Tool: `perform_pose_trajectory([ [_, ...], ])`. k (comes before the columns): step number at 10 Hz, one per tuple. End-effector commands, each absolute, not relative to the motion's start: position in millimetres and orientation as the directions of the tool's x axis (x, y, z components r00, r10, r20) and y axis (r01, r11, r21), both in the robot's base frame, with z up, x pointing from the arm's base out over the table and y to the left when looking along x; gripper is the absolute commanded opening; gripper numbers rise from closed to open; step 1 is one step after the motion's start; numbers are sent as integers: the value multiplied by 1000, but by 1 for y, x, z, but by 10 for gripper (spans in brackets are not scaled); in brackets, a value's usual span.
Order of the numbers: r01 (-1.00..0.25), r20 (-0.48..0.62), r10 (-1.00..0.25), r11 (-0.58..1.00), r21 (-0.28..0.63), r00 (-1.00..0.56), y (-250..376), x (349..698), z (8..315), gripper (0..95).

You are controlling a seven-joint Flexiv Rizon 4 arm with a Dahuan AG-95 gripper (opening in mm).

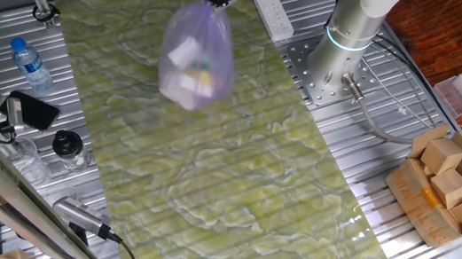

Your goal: Pick up a bag of things

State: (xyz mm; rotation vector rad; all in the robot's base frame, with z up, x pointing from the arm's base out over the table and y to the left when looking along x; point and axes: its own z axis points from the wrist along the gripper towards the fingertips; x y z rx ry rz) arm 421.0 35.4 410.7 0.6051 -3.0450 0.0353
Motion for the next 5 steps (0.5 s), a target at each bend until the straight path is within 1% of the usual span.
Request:
perform_pose_trajectory([
  [1, -385, 44, -384, 923, -14, -922, 37, 425, 413, 0],
  [5, -391, 46, -390, 920, -6, -920, 38, 428, 414, 0],
])
